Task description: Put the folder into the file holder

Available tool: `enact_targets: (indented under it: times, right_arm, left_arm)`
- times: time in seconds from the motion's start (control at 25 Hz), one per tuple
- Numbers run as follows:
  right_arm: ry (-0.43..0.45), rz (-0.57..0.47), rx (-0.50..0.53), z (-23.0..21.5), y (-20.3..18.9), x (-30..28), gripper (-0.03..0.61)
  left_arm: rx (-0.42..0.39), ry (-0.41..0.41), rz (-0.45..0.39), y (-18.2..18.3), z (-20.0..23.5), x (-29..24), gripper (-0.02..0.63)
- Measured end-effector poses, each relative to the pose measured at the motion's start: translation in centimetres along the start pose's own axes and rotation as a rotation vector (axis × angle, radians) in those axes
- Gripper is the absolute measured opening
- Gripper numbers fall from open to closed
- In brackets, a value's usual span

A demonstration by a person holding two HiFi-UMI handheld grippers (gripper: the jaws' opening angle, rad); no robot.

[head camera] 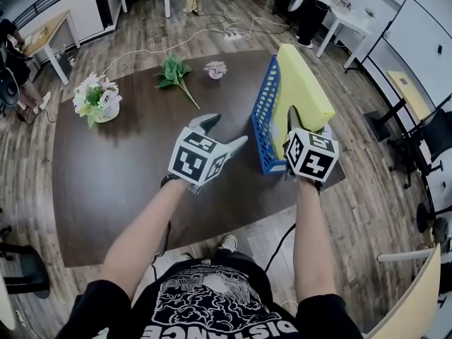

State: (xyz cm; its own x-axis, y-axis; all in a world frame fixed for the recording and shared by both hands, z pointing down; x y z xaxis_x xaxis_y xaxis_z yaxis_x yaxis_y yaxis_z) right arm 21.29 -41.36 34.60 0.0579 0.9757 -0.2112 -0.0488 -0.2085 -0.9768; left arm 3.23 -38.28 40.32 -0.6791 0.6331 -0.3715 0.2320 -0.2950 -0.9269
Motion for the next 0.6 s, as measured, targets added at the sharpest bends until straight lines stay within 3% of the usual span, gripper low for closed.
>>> enact_targets:
  times: [0.6]
  right_arm:
    - [-0.001,-0.018,-0.012,0.6,-2.7,-0.2,0.207]
  left_arm:
    - [-0.005,0.009,0.014,-0.5,0.5,0.4,0.359]
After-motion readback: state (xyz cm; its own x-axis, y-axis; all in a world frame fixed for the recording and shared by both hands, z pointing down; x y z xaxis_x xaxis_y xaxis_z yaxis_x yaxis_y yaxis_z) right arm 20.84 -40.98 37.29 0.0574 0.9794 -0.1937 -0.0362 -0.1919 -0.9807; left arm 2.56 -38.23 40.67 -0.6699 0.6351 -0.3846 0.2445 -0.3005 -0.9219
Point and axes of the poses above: the fingertips, and each gripper's own axes: x backward along the fingers, z to its left, y out of its top, the point moved 2 cm from there along x, backward along the fingers, and after that the axes turned 2 degrees about -x, right-handed, at the moved point
